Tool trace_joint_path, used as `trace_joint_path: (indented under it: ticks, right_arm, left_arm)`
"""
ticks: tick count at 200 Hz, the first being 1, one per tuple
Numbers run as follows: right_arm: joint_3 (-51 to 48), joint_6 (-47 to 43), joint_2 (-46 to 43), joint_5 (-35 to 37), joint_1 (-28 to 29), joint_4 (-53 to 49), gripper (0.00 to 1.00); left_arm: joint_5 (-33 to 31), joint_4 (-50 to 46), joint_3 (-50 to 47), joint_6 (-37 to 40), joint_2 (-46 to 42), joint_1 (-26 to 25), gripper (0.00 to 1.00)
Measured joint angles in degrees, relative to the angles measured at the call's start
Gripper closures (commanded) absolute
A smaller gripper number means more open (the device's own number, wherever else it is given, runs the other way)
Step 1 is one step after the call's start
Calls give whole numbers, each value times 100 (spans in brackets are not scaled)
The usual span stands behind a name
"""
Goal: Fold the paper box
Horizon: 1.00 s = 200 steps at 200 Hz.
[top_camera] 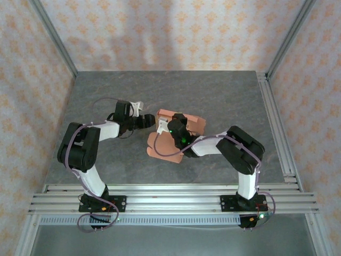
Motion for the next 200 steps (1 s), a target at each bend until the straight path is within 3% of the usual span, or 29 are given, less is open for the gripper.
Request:
trace_joint_path:
  ticks: [124, 200]
  right_arm:
    - [-31, -81, 7, -4, 0, 208, 100]
    - [-31, -76, 7, -28, 2, 133, 100]
  left_arm:
    - [-280, -264, -444, 380, -710, -2, 25]
    - [-256, -345, -417, 640, -682, -142, 33]
